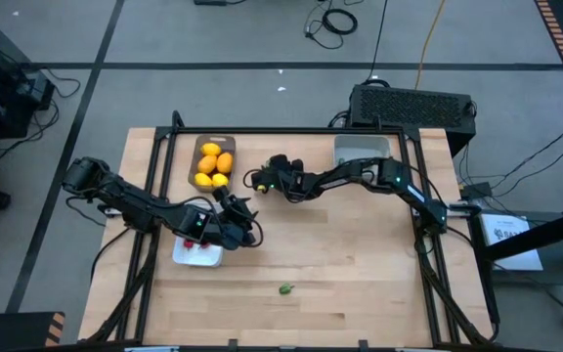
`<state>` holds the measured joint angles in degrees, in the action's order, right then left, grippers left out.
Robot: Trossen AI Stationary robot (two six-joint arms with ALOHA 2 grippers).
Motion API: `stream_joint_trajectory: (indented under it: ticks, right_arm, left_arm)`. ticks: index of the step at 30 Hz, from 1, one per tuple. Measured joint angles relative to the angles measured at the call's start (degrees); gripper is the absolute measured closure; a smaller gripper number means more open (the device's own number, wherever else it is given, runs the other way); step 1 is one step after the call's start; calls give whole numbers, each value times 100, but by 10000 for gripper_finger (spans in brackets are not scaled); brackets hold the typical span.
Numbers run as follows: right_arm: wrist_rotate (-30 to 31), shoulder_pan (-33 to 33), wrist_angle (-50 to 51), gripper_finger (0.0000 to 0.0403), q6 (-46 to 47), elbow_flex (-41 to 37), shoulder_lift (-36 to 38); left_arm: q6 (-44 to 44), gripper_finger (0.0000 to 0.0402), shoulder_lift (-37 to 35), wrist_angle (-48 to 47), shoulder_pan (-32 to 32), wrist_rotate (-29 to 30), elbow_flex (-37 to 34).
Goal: Sort produce into baskets
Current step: Put the top green chili pepper into the gray bin
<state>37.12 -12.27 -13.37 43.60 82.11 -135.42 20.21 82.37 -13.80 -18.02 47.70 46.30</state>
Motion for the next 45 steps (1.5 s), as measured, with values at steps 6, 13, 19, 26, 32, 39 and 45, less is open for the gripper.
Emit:
stream_joint_trajectory:
  ticks: [6, 13, 19, 26, 32, 39, 45]
  right_arm:
    - [-12, 40, 89, 202, -271, 0, -13]
    - [18, 150, 258, 261, -623, -4, -19]
    - [-120, 221, 396, 315, -826, -25, 145]
    - [-982, 268, 1420, 327, -1700, -40, 1096]
    - [-1287, 27, 4017, 326, -2157, -31, 2402]
    - [-1698, -469, 6587, 326, -2184, -24, 3639]
    - [-1650, -908, 7879, 326, -2265, -28, 4125]
  left_arm:
    - [0, 183, 0, -11, 0, -2, 0]
    - [-1, 183, 0, -14, 0, 0, 0]
    - [-4, 183, 0, -18, 0, 0, 0]
    - [-9, 183, 0, -31, -2, -11, 0]
    - [-8, 183, 0, -41, 0, -39, 0]
    - [26, 183, 0, -16, 0, -63, 0]
    - [29, 183, 0, 37, 0, -63, 0]
